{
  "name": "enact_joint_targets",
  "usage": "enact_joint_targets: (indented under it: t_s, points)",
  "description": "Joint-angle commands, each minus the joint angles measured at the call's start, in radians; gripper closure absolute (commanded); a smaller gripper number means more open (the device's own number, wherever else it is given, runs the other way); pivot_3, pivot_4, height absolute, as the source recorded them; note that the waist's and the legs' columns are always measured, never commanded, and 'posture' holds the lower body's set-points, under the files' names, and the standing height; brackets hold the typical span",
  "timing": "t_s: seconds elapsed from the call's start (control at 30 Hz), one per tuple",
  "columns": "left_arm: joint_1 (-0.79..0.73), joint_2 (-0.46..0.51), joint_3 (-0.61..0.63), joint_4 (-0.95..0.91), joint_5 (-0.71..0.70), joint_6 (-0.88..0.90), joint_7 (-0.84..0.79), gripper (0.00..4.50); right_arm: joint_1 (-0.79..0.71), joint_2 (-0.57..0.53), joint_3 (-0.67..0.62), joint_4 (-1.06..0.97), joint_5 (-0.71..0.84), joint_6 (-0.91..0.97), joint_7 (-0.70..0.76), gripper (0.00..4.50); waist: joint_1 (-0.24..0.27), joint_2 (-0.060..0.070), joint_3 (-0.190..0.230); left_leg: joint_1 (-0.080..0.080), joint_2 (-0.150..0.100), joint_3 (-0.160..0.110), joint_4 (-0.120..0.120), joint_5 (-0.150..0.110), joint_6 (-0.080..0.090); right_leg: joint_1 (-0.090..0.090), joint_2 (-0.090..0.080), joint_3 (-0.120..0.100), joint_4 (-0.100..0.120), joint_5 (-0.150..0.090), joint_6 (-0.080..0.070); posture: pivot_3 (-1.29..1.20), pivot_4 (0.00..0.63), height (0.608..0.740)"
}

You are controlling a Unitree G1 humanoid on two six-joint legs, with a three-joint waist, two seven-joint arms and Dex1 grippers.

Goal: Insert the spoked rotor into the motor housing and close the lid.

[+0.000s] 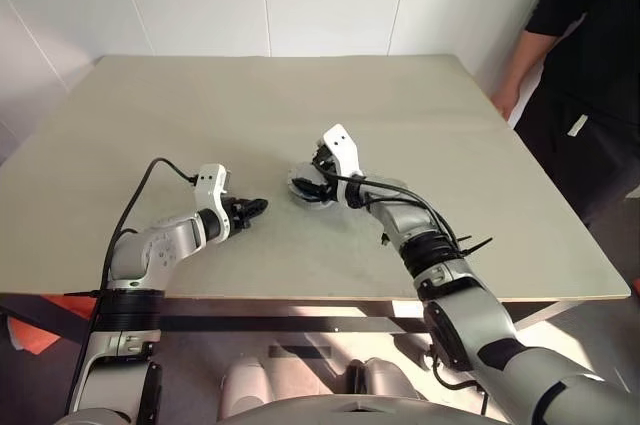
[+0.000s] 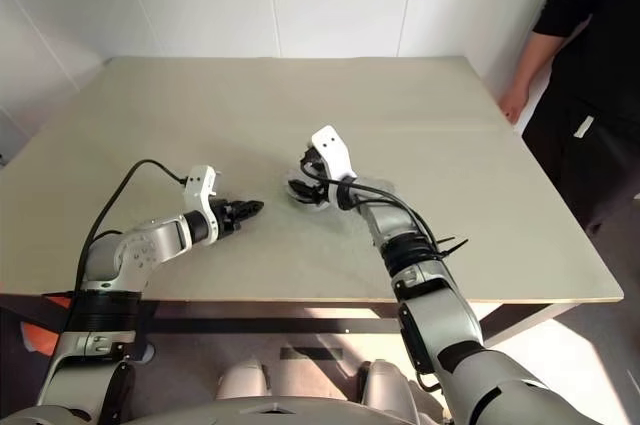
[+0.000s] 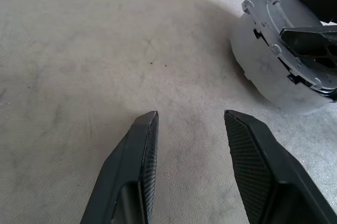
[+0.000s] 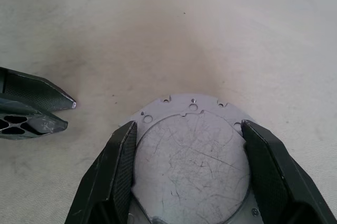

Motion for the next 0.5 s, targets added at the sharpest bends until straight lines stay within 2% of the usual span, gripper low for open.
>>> enact_joint_targets:
  t_s: [0.03,0.13,0.4,0.5]
  points:
    - [-0.008,0.002,0.006,-0.032,0.006,-0.007,-0.001,2.41,-0.004,-0.005,0.004,-0.032,-0.002,-0.007,0.003,1.48,0.0,0.0,0.0,0.0,0.0,0.0,-0.002,0.0,0.0,0.0,0.0,0.0,0.0,0.0,-0.001,0.0,0.0,0.74]
    - [-0.007,0.003,0.007,-0.032,0.007,-0.007,-0.002,2.41,-0.004,-0.01,0.003,-0.038,0.003,0.01,0.017,1.48,0.0,0.0,0.0,0.0,0.0,0.0,-0.003,0.0,-0.001,-0.001,0.0,-0.001,-0.001,-0.001,-0.002,0.0,0.0,0.74]
    - [-0.004,0.003,0.008,-0.025,0.012,-0.008,-0.005,2.41,0.034,-0.045,-0.003,-0.274,0.092,0.189,0.143,1.48,0.001,0.0,0.0,0.0,0.0,0.0,-0.003,0.0,-0.001,-0.001,0.0,-0.001,0.0,-0.001,-0.001,0.0,0.0,0.74]
    - [-0.007,0.0,0.006,-0.021,0.014,-0.009,-0.006,2.41,0.043,-0.067,0.017,-0.309,0.088,0.2,0.176,1.48,0.002,0.0,0.0,0.0,0.0,0.0,-0.004,0.001,-0.001,-0.001,0.0,-0.001,0.0,-0.001,-0.001,0.0,0.0,0.74]
